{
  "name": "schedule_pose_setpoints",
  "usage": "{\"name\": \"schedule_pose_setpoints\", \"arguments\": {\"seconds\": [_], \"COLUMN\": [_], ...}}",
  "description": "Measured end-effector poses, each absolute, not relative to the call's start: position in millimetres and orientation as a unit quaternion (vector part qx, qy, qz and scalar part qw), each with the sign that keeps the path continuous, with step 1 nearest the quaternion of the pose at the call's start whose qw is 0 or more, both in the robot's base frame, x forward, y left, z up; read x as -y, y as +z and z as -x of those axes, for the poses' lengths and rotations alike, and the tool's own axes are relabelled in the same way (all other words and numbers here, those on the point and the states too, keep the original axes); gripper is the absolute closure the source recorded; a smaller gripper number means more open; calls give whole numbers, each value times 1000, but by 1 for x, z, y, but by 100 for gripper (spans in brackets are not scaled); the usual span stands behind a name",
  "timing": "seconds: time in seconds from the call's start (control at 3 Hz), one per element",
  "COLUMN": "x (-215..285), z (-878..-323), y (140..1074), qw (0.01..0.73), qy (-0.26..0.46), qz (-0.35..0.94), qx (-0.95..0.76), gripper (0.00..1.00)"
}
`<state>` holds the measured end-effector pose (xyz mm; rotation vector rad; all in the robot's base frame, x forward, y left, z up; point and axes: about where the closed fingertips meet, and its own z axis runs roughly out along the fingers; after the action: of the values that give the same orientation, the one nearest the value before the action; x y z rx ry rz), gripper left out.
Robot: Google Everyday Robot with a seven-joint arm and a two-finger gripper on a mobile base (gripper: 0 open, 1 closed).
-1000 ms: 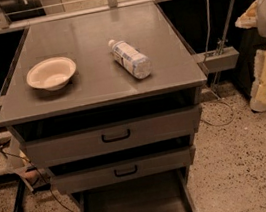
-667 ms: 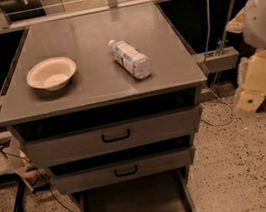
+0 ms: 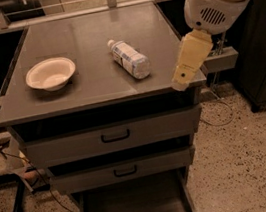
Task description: Place blue plastic bottle into bottom drawer
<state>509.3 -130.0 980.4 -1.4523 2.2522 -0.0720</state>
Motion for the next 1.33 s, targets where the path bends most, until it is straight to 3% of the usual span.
{"name": "schedule_pose_setpoints", "arguments": {"seconds": [0.67,1.33], "x": [120,80], "z": [-522,-612], "y": [979,975], "qw": [232,235], "qy": [-27,-44], "qz": [520,487], "qx": [-821,-840], "gripper": [0,0]}}
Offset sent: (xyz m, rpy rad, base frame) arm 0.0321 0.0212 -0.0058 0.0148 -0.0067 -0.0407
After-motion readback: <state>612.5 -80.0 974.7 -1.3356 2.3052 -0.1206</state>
